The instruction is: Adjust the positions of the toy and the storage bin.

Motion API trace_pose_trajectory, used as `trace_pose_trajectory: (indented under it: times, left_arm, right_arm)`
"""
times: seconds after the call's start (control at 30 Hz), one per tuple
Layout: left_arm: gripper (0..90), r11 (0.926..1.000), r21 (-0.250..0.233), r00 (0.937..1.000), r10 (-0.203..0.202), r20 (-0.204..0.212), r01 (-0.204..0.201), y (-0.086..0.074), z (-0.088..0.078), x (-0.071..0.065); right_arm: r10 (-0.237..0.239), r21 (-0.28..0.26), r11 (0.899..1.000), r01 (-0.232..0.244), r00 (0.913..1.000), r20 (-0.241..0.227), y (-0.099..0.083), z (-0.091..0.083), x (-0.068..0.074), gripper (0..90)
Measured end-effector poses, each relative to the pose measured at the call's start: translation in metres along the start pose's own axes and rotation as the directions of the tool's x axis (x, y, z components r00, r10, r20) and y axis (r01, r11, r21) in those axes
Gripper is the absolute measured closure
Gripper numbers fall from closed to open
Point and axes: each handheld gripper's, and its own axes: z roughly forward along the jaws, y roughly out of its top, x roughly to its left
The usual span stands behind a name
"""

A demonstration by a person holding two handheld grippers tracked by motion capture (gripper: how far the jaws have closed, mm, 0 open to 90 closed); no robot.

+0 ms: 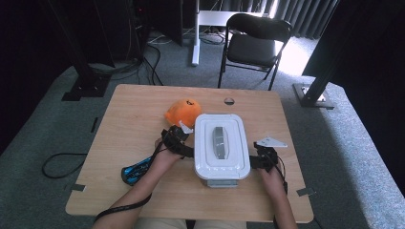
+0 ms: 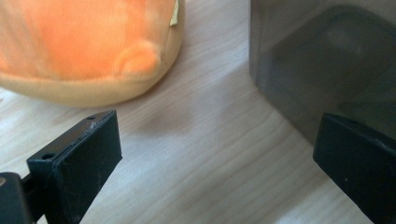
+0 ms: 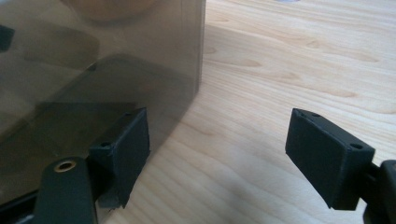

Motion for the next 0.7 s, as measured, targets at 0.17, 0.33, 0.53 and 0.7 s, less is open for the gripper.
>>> trace_pose_trajectory:
  times: [0.17, 0.33, 0.53, 0.7]
  left_arm:
    - [1.5, 1.0, -0.007, 1.0, -0.003, 0.002, 0.004, -0.009, -0.006, 0.0]
    - [1.4, 0.9998, -0.02, 0.9998, -0.006, 0.021, 0.006, -0.018, -0.011, 0.001]
    - [1.4, 0.9988, -0.048, 0.9989, -0.003, 0.047, 0.006, -0.029, -0.022, 0.005]
    - [1.4, 0.9941, -0.108, 0.9967, 0.02, 0.078, -0.011, -0.042, -0.038, 0.023]
  right_arm:
    - [0.0, -0.008, 1.0, 0.0, 0.9999, -0.013, -0.003, -0.001, 0.006, 21.3]
    - [-0.011, -0.012, 1.0, 0.011, 0.9996, -0.027, -0.004, -0.002, 0.01, 20.1]
    - [0.011, -0.021, 1.0, -0.011, 0.9992, -0.039, -0.01, -0.002, 0.007, 15.2]
    - [0.022, -0.023, 0.999, -0.024, 0.9987, -0.047, -0.018, -0.005, 0.004, 14.1]
